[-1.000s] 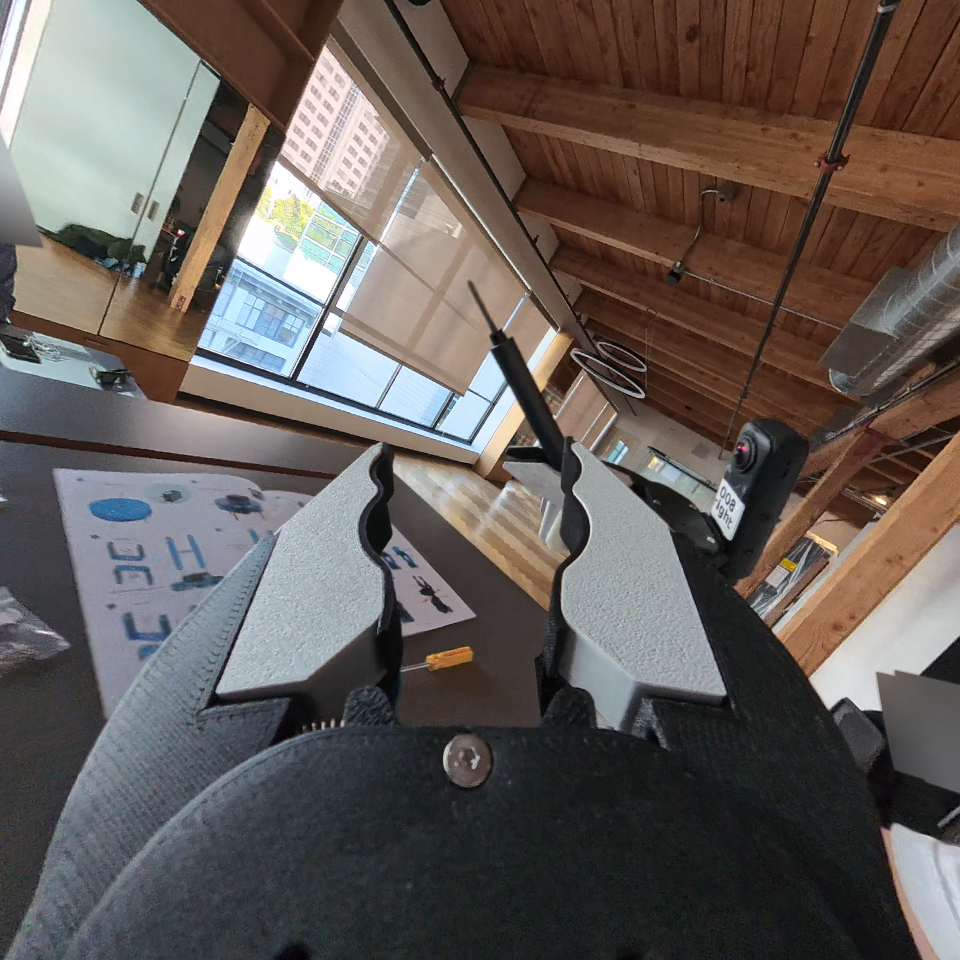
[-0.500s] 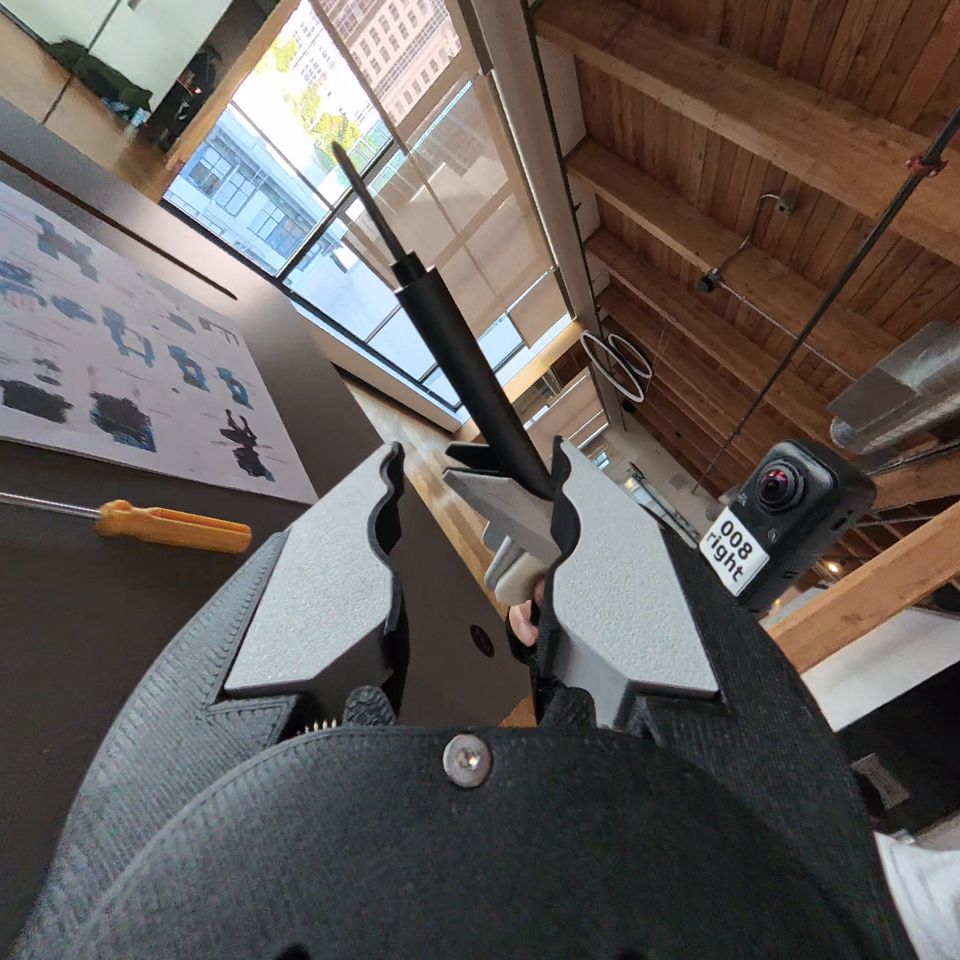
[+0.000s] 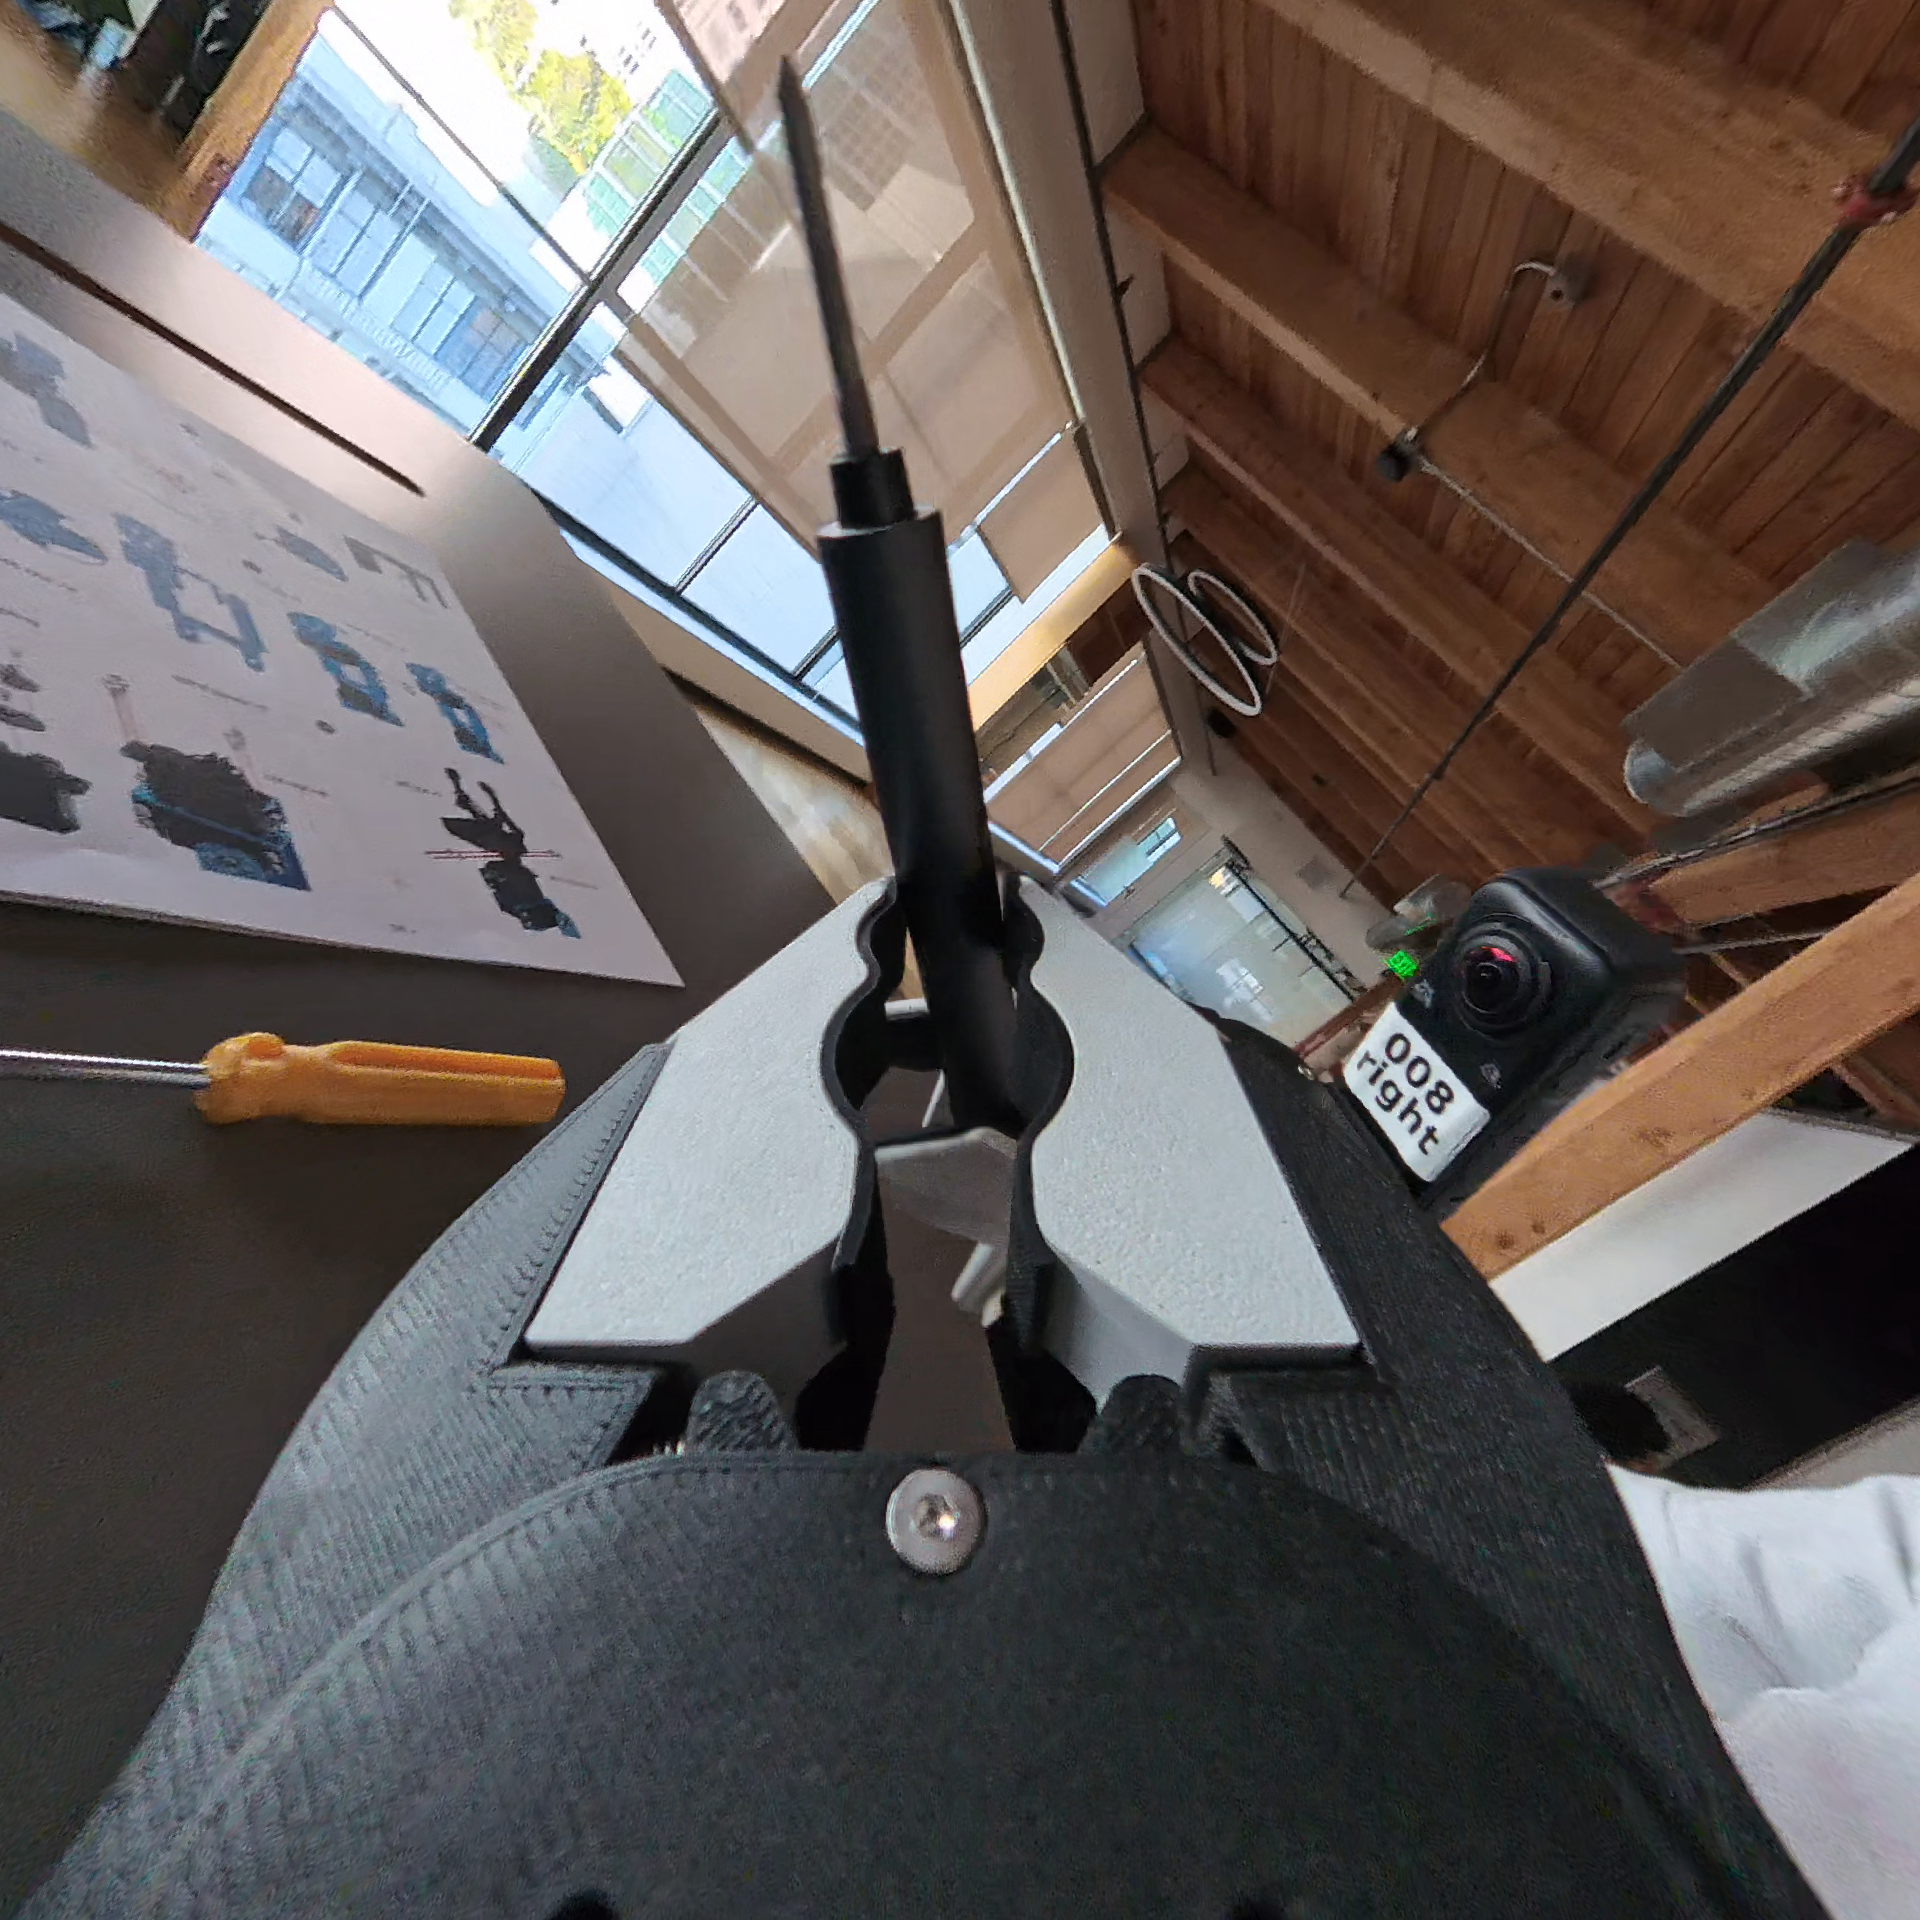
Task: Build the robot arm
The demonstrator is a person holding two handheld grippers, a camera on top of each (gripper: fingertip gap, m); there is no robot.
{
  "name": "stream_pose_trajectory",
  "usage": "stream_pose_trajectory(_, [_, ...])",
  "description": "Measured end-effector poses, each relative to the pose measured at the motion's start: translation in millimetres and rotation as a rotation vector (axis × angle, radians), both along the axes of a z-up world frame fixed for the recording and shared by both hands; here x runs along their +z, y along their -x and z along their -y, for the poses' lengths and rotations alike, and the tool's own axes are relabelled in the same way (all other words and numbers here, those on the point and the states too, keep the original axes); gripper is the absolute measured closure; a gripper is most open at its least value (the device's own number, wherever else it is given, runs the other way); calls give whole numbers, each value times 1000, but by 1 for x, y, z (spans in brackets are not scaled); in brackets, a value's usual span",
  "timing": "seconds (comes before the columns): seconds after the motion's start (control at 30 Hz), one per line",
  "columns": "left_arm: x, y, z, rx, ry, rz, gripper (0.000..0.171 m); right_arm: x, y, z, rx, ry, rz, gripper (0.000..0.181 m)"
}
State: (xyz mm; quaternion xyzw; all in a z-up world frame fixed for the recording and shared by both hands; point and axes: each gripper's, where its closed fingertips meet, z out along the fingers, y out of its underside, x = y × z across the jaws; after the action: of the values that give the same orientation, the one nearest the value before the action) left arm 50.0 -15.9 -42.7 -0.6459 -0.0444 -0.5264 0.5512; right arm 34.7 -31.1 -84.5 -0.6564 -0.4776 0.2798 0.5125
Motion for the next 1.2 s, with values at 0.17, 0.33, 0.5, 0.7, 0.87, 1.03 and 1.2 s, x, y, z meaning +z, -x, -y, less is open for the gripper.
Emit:
stream_pose_trajectory(0.17, [-9,7,0,-28,84,22,155,15,-19,4,204,314,-146,149])
stream_pose_trajectory(0.33, [-21,-3,-2,-4,150,-18,155,49,-6,-37,425,737,-308,148])
stream_pose_trajectory(0.5, [-36,-22,-6,59,251,-62,155,37,26,-36,682,1067,-245,144])
stream_pose_trajectory(0.7, [-53,-30,-1,183,343,-60,155,17,21,1,949,1199,-8,166])
stream_pose_trajectory(0.87, [-44,-9,16,305,293,74,152,16,41,17,978,1446,19,166])
stream_pose_trajectory(1.03, [-48,-3,35,252,284,135,147,18,76,23,962,1614,-18,166])
stream_pose_trajectory(1.2, [-43,26,40,258,237,240,153,15,107,27,918,1659,-47,166])
